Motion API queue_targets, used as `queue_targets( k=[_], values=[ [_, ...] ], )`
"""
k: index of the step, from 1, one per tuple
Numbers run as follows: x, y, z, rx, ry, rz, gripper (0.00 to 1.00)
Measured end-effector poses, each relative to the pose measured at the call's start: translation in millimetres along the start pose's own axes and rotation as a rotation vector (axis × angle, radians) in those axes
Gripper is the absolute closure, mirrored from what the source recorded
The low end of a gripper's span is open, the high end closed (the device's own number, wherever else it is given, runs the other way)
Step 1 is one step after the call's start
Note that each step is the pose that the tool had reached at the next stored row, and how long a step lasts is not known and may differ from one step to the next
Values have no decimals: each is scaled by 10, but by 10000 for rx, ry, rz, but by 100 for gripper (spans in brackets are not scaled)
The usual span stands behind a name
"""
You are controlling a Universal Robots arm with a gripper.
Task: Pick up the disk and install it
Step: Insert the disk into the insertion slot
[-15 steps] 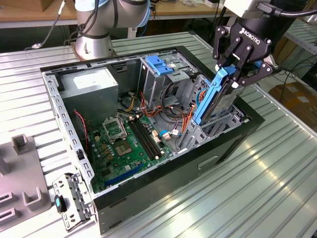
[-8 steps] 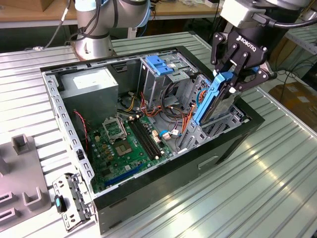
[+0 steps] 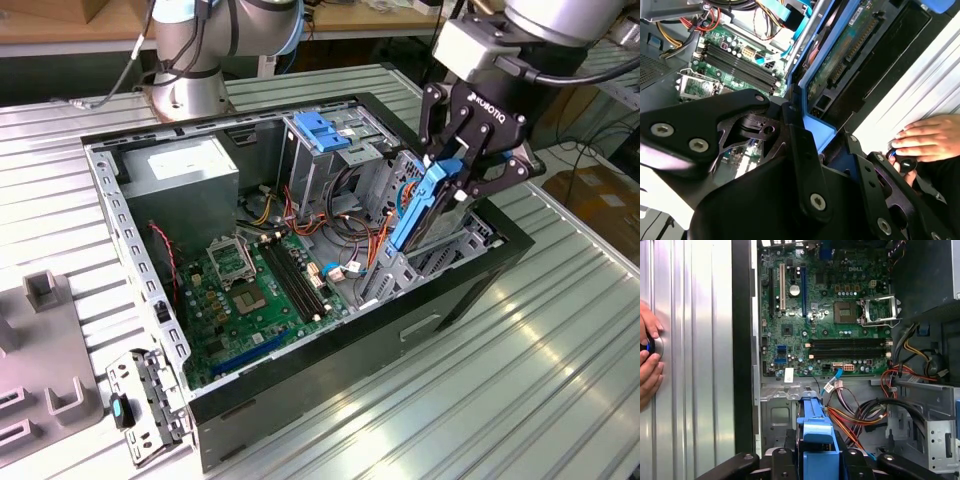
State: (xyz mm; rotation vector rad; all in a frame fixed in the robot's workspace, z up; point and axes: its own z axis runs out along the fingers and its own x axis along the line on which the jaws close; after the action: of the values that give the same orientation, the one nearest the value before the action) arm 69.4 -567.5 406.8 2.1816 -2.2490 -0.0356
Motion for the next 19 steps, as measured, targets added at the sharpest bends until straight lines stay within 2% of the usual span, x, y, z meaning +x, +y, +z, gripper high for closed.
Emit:
queue_targets(
  k=[7,12,19],
  values=[
    [5,-3,143,-21,2,0,63],
    [7,-6,282,-46,3,1,63],
    [9,-9,413,-78,5,2,63]
  ],
)
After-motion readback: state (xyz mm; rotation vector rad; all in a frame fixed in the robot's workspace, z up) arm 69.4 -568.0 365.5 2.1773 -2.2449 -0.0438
